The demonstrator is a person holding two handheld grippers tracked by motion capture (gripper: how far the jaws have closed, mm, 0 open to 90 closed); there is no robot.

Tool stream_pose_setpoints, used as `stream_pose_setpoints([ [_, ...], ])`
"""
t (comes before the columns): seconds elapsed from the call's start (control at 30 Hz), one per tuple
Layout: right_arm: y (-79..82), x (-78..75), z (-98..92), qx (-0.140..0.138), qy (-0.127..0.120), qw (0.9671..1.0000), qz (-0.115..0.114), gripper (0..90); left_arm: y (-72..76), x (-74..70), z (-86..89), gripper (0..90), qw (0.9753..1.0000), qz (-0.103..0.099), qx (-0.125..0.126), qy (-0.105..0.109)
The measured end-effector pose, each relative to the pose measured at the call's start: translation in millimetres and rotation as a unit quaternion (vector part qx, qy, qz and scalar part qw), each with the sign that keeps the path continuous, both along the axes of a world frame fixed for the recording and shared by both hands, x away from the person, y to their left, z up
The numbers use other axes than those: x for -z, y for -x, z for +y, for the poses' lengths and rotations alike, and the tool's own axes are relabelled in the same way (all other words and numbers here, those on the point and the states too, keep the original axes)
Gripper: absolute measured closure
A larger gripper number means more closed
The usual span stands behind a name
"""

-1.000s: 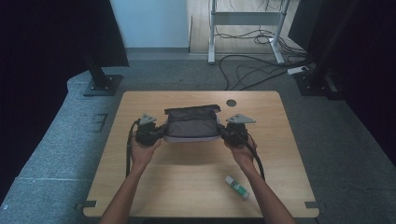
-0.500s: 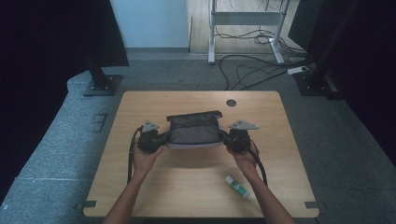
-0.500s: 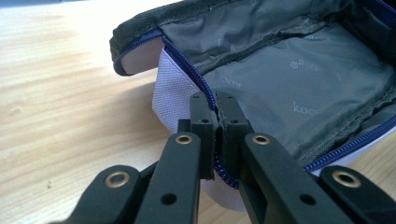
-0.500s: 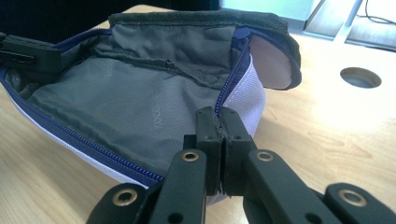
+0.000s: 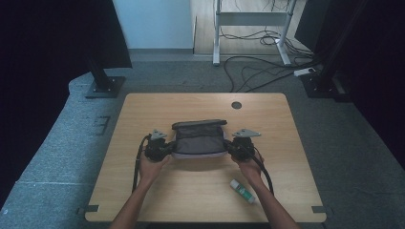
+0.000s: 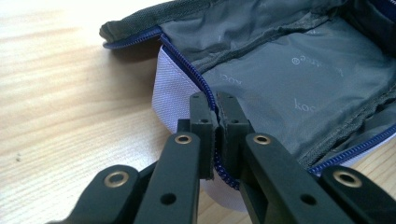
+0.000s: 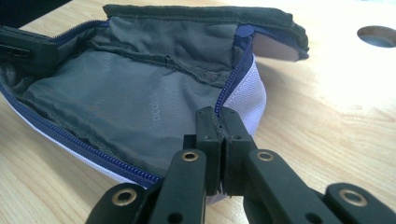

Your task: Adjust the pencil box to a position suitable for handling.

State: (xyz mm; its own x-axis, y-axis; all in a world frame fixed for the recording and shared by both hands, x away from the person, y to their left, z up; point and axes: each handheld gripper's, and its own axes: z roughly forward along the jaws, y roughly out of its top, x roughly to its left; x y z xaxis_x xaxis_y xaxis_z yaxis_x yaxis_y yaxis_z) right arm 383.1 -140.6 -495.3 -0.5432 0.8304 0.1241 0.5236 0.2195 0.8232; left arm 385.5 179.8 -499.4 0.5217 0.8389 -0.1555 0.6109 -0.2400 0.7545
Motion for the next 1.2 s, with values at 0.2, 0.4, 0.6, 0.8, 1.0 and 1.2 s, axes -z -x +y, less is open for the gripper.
stream_pose_setpoints([
  [0.2, -1.8, 17.3, 3.2, -0.004, 0.024, 0.9994, 0.025, 87.0, -2.2, 13.3, -2.8, 85.9, 0.9998, 0.013, -0.001, -0.011],
  [0.4, -7.1, 24.5, 2.4, -0.005, 0.033, 0.9983, 0.048, 86.2, -4.2, 22.3, -4.7, 84.2, 0.9996, 0.025, 0.003, -0.012],
  [0.6, -5.8, 29.3, 4.7, -0.004, 0.045, 0.9976, 0.052, 85.1, -4.7, 26.2, -4.8, 82.3, 0.9995, 0.027, 0.005, -0.013],
  [0.8, -5.5, 28.6, 4.1, -0.002, 0.047, 0.9975, 0.052, 77.3, -4.4, 25.8, -3.9, 70.7, 0.9997, 0.023, 0.010, -0.007],
  [1.0, -2.8, 26.1, -2.5, 0.020, 0.023, 0.9988, 0.038, 52.9, -4.5, 23.6, -3.1, 33.7, 0.9998, 0.014, -0.008, -0.010],
  [1.2, 0.0, 23.1, -12.6, 0.023, 0.000, 0.9992, 0.033, 49.1, -4.4, 19.5, 0.7, 30.7, 0.9998, 0.012, -0.013, -0.003],
])
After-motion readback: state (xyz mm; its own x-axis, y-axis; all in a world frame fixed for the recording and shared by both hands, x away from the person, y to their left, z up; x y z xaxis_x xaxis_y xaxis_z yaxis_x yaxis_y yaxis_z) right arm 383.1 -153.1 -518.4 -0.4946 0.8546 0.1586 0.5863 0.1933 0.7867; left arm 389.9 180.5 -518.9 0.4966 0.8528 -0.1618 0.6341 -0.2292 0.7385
